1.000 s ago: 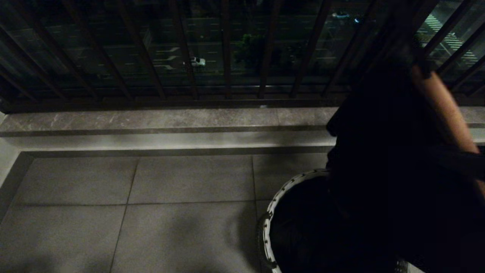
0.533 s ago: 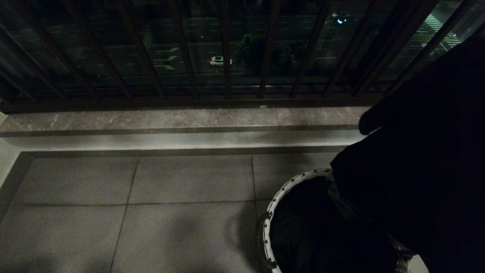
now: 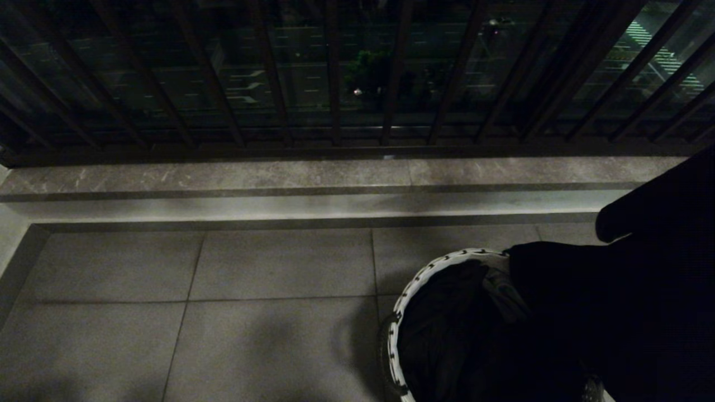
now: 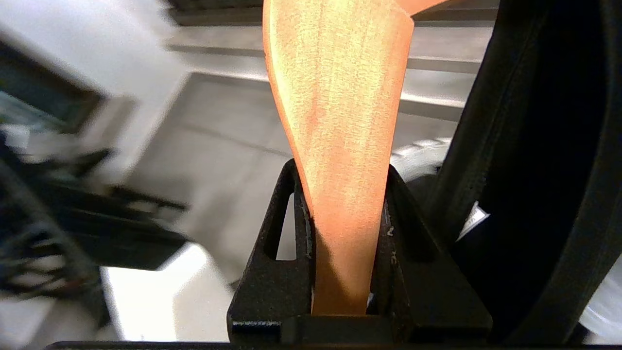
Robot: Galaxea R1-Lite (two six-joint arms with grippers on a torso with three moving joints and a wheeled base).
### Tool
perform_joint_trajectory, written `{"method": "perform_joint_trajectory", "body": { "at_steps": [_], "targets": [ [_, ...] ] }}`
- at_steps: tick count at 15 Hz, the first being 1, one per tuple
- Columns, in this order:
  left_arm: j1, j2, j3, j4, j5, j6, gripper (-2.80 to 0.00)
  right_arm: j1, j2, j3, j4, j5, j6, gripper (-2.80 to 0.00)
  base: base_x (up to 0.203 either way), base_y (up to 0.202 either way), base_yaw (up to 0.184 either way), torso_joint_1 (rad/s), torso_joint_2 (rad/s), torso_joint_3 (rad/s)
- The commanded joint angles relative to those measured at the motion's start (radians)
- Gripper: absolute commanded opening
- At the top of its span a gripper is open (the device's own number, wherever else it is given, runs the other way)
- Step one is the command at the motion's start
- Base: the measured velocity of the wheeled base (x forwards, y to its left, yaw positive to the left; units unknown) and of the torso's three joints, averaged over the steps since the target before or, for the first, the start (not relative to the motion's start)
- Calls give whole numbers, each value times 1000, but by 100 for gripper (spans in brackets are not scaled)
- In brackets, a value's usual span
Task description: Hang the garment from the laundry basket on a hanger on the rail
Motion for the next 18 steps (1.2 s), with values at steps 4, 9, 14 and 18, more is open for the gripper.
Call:
{"method": "perform_joint_trajectory", "body": {
  "at_steps": [4,9,14,18],
  "targets": [
    [0,1,2,0,0,0,-280,-142,-66,59,-11,-135,-57,-280,0,0,0,0,0,0],
    [0,1,2,0,0,-2,-280,-293,-62,120,-54,-163,-58,-280,0,0,0,0,0,0],
    [0,1,2,0,0,-2,-280,-436,-118,186,-56,-52,-59,-280,0,0,0,0,0,0],
    [0,1,2,0,0,0,-280,-410,-260,446,-94,-13,-99,-280,0,0,0,0,0,0]
  ]
}}
